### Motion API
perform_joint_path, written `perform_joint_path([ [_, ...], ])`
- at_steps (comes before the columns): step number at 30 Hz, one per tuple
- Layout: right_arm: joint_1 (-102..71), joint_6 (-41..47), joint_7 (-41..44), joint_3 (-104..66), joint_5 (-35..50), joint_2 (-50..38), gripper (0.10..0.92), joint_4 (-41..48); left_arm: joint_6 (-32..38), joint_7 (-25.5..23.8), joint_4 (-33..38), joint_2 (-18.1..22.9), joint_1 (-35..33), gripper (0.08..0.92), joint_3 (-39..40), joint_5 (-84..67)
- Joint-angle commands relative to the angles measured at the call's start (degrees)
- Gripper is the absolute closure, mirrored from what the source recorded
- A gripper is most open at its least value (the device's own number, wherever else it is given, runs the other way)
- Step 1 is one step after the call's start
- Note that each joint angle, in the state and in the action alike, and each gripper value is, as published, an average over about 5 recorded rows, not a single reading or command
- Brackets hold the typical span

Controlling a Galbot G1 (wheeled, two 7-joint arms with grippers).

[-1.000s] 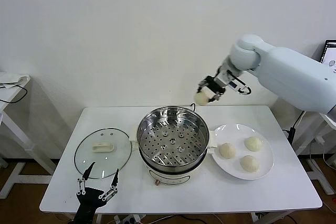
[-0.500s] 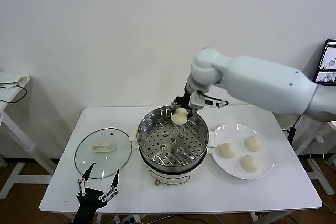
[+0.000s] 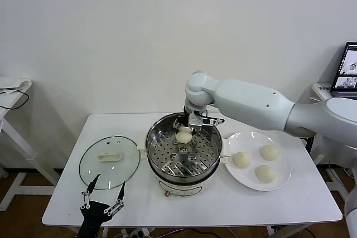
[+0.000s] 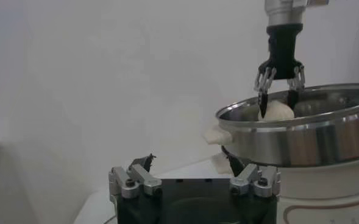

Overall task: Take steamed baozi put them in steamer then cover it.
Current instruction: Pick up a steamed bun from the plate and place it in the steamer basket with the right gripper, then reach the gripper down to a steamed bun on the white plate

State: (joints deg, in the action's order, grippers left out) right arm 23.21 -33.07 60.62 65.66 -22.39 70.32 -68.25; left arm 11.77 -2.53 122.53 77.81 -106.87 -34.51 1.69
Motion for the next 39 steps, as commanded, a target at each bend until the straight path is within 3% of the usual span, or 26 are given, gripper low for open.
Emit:
perform_joint_path([
  [1,-2.31,-0.67,-0.69,-0.72,-2.19,2.61,0.259,3.59,0.29,0.05,-0.45,0.10,0.18,0.177,-0.10,-0.05],
  [4,-1.09,0.45,0.99,-0.86,1.17,0.92,0.213,1.68,0.27,-0.08,-0.34,0.14,0.14,0.177,-0.17,-0.05],
  [11,4.53,8.65,10.57,-5.94,15.51,-9.73,0.203,-6.21,0.31,-0.49,-0.37,0.10,0.00,0.177,-0.62,-0.05],
  [16,11.09,24.43,11.12,-3.42,34.53,-19.66,0.203,-5.81,0.48,-0.51,-0.55,0.14,0.09,0.177,-0.37,-0.03],
  [20,13.03,34.02,10.44,3.16,43.94,-25.58,0.203,-0.98,0.66,-0.52,-0.64,0.13,0.12,0.177,-0.21,0.02],
  [29,1.51,37.98,6.79,11.91,43.87,-32.41,0.203,0.88,0.85,-0.41,-0.65,0.27,-0.36,0.177,0.15,0.17],
  [39,-8.55,40.37,0.58,6.88,41.26,-28.65,0.203,3.84,0.79,-0.39,-0.90,0.44,-0.38,0.177,-0.57,0.13],
])
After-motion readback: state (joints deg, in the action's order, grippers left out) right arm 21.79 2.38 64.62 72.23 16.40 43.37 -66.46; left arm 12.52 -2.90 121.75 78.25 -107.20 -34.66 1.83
